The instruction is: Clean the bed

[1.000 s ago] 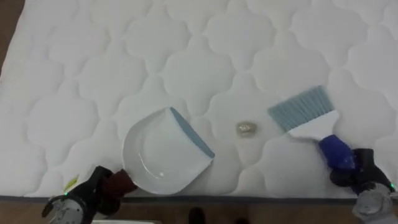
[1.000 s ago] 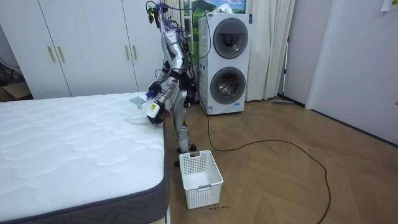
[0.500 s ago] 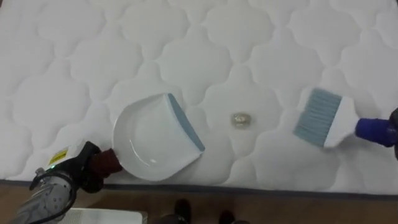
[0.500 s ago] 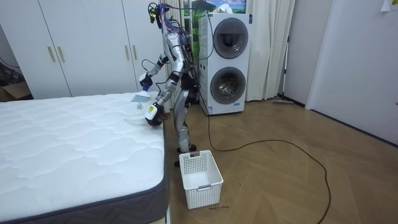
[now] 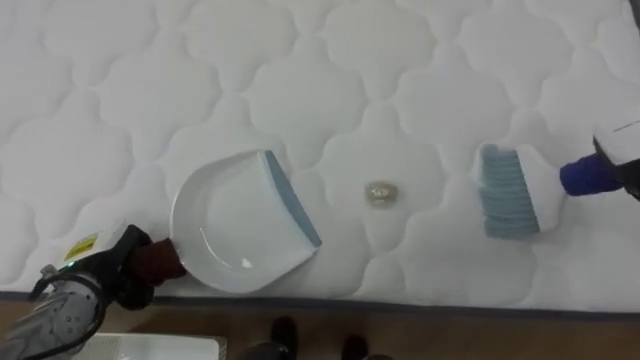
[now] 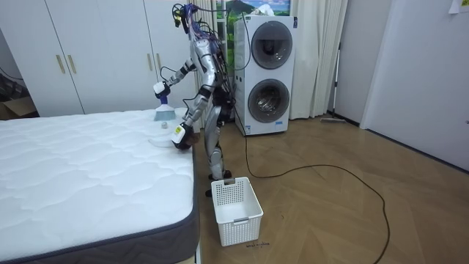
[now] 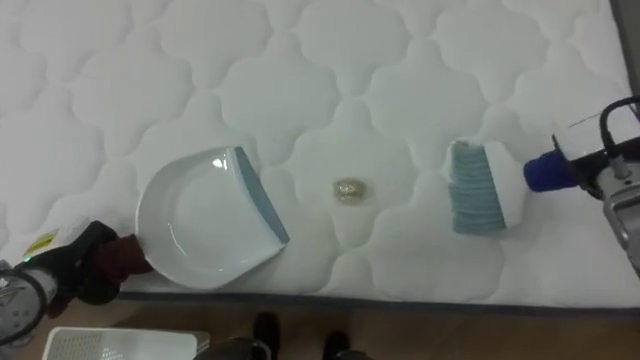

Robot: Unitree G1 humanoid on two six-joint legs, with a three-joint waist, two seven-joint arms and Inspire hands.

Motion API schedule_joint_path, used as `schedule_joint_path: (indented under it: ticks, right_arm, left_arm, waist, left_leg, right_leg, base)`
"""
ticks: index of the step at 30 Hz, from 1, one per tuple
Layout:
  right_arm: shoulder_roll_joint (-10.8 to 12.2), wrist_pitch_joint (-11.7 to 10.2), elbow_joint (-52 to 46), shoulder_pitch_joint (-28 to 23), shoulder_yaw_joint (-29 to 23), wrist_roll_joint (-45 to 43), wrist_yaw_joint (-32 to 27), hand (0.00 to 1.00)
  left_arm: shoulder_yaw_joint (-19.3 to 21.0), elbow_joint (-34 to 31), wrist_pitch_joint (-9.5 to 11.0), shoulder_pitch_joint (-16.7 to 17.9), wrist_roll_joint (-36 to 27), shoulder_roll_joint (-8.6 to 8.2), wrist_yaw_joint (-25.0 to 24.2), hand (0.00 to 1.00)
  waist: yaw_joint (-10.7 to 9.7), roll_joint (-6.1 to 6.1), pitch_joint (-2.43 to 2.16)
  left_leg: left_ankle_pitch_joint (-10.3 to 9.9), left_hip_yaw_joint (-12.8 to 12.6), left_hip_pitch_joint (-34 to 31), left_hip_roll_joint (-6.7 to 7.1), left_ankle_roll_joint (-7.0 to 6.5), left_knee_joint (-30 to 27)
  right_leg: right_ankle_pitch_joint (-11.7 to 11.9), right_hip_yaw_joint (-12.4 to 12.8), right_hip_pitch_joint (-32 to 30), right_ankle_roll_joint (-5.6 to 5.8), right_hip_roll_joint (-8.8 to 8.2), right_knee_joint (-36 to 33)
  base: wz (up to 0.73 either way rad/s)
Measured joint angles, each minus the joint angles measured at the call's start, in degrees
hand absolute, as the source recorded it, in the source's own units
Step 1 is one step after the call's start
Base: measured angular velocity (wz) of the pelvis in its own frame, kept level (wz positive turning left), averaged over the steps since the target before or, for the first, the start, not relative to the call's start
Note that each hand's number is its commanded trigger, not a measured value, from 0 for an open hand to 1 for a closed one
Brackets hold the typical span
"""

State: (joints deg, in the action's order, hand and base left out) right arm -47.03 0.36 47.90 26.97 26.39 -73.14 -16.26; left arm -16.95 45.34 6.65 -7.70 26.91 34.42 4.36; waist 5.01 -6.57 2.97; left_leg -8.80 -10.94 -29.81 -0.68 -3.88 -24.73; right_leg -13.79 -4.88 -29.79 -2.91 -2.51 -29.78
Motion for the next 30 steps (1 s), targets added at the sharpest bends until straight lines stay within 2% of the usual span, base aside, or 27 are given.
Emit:
schedule_joint_path:
  ticks: [2, 3, 7, 10, 14, 20, 28, 30]
  right_arm:
    - [-0.01, 0.46, -2.02, -0.05, 0.61, -0.14, 0.02, 1.00]
    - [-0.06, 1.01, -3.82, -0.09, 1.18, -0.17, 0.14, 1.00]
    - [0.10, 0.94, -9.10, -0.08, 1.65, -0.14, 0.18, 1.00]
    - [1.56, 0.86, -11.67, -0.13, 1.67, -0.01, 0.99, 1.00]
    - [3.43, -0.45, -13.09, -0.09, 1.74, 0.92, 2.46, 1.00]
    - [4.07, -0.52, -15.12, -0.10, 1.85, 1.78, 5.50, 1.00]
    - [5.30, -0.27, -17.66, -0.22, 4.08, 5.93, 8.89, 1.00]
    - [6.71, 0.31, -19.01, -0.26, 4.13, 7.32, 10.57, 1.00]
  left_arm:
    - [0.00, 0.32, 0.00, 0.00, 0.00, 0.29, 0.08, 1.00]
    - [-0.04, 0.37, -0.01, 0.05, 0.00, 0.30, 0.17, 1.00]
    - [-0.12, 0.74, 0.22, 0.17, 0.18, 0.30, 0.39, 1.00]
    - [-0.16, 0.46, 0.68, 0.50, 0.18, 0.28, 0.39, 1.00]
    - [-0.58, 0.15, 0.82, 0.54, 0.19, 0.25, 0.32, 1.00]
    - [-1.33, -0.01, 0.36, 0.70, 0.20, 0.01, -0.01, 1.00]
    - [-2.14, -0.34, -0.52, 1.12, 0.09, -0.24, 0.24, 1.00]
    - [-2.28, -0.13, -1.16, 1.46, 0.11, -0.79, 0.39, 1.00]
  waist:
    - [-0.01, -0.55, -0.08]
    - [-0.02, -0.57, -0.09]
    - [0.56, -0.52, -0.10]
    - [1.54, -0.27, -0.20]
    - [2.19, 0.70, -0.30]
    - [2.72, 2.25, -0.36]
    - [2.51, 2.75, -0.61]
    - [2.69, 2.98, -0.73]
  left_leg:
    - [-0.07, 0.00, -0.10, -0.18, 0.08, -0.16]
    - [-0.19, 0.03, -0.16, -0.37, 0.13, -0.42]
    - [-0.49, 0.11, -0.13, -0.80, 0.27, -0.80]
    - [-0.57, 0.06, -0.18, -1.10, 0.40, -0.73]
    - [-0.58, 0.24, -0.53, -1.20, 0.45, -0.77]
    - [-0.59, 0.22, -0.44, -1.28, 0.49, -0.63]
    - [-0.55, 0.23, -0.30, -1.32, 0.55, -0.66]
    - [-0.55, 0.22, 0.08, -1.32, 0.55, -0.66]
  right_leg:
    - [0.12, -0.09, 0.05, -0.02, 0.13, 0.24]
    - [0.26, -0.26, 0.30, -0.04, 0.27, 0.57]
    - [0.62, -0.55, 0.76, -0.14, 0.67, 1.34]
    - [0.95, -0.60, 0.98, -0.32, 1.01, 2.02]
    - [1.04, -2.23, 1.17, -0.48, 0.68, 2.01]
    - [1.10, -3.28, 1.36, -0.57, 0.47, 2.01]
    - [1.16, -3.63, 1.50, -0.68, 0.43, 1.97]
    - [1.17, -3.81, 1.87, -0.69, 0.39, 1.96]
  base:
    - [0.00]
    - [0.00]
    - [-0.03]
    - [-0.04]
    - [0.02]
    - [0.00]
    - [0.00]
    - [0.00]
